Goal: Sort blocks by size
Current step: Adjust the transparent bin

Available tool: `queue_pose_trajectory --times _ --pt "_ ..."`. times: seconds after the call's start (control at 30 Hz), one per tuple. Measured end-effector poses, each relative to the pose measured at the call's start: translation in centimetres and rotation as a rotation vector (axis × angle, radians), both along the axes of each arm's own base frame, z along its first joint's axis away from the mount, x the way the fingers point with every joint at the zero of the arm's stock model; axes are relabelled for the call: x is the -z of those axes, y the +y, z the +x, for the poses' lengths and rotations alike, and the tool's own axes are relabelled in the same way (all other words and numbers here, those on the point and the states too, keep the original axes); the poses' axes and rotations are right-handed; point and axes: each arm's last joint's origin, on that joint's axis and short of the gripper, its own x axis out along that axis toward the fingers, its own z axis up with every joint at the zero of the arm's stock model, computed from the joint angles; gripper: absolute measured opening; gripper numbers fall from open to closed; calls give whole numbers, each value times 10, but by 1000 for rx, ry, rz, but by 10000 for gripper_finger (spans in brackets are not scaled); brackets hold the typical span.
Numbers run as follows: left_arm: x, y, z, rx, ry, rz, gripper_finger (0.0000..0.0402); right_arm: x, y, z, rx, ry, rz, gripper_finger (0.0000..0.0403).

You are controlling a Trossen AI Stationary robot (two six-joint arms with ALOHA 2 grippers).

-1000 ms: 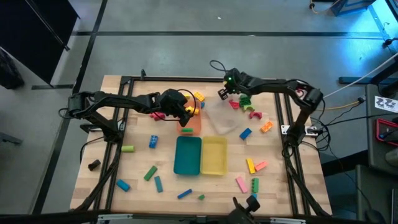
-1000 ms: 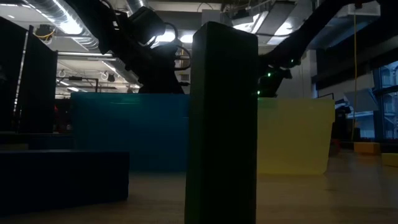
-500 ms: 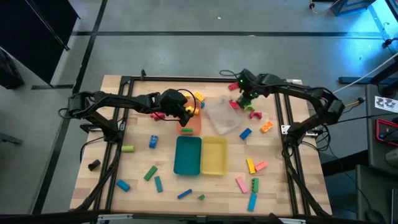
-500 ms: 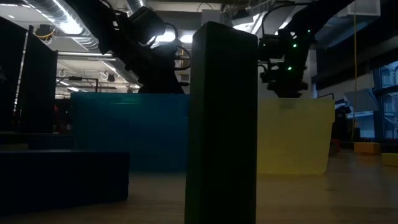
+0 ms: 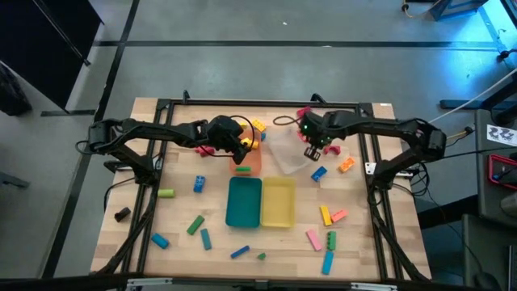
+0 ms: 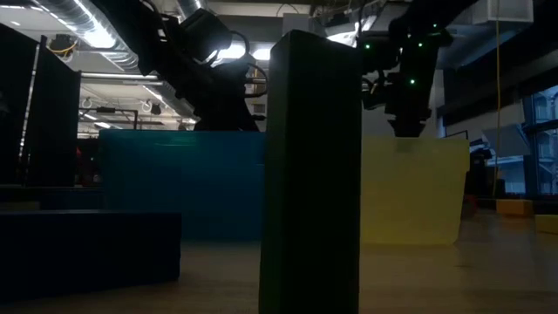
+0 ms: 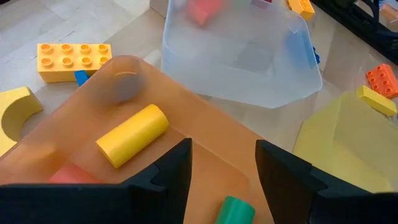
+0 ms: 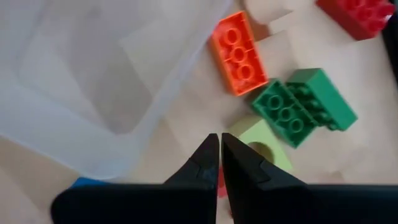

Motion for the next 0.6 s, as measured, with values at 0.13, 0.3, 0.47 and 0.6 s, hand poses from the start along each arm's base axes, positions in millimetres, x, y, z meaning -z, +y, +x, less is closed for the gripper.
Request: queue_pose_trajectory --times 0.13,0.3,0.47,0.6 --pt "0 0 0 3 0 4 162 2 11 4 -22 13 11 21" --pt "0 0 0 2 -4 3 162 11 23 5 -63 26 13 21" --pt "0 0 0 -1 -5 0 162 28 30 0 -65 39 20 21" --pt "0 0 0 -2 -5 -2 162 31 31 3 -65 -9 33 21"
